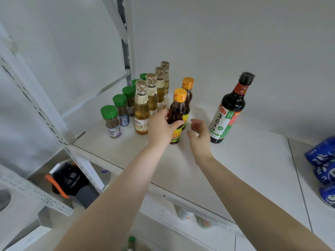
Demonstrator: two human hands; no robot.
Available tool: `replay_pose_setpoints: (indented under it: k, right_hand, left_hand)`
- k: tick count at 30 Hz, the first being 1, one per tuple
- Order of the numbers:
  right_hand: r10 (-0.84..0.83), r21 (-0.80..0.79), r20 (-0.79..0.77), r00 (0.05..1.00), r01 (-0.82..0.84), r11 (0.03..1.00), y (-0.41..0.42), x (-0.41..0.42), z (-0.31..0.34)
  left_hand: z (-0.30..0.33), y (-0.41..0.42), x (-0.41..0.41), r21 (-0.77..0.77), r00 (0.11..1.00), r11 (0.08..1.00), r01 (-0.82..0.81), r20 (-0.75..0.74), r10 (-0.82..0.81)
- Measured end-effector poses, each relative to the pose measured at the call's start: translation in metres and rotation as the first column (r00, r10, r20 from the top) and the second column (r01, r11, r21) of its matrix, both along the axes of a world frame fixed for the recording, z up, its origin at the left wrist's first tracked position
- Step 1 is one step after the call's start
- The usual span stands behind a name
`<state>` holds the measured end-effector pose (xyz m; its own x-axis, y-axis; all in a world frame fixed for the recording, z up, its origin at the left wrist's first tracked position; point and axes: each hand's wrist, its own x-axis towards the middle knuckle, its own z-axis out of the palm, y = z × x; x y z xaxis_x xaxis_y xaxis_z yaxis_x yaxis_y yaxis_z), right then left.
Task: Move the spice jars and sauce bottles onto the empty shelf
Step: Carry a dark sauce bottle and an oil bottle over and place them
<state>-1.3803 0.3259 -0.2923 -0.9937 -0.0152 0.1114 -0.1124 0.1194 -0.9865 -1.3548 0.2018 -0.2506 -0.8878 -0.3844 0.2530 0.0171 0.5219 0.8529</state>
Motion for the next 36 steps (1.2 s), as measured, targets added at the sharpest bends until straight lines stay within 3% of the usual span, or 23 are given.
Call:
replay_pose_setpoints:
  k: [9,21,26,36]
  right_hand:
    - [0.249,-0.028,0.104,0.963,-0.248,0.968,-0.006,-0.066,0.020]
    - [0.265,-0.075,0.139,0.954,-0.256,0.964,-0.009,-0.096,0.021]
    - [0.352,-0.081,0.136,0.926,-0.343,0.936,-0.010,-0.094,0.021]
    - [0.366,-0.018,0.152,0.918,-0.367,0.930,-0.010,-0.087,0.027]
  left_hand:
    - [-0.001,0.004,-0.008,0.159,0.995,0.984,-0.082,-0.041,0.090]
    - [0.001,0.003,-0.041,0.170,0.985,0.971,-0.169,-0.001,0.171]
    - [0.002,0.002,-0.048,0.182,0.988,0.971,-0.152,0.000,0.155]
    - [0.000,0.001,-0.045,0.160,0.996,0.983,-0.089,-0.015,0.093]
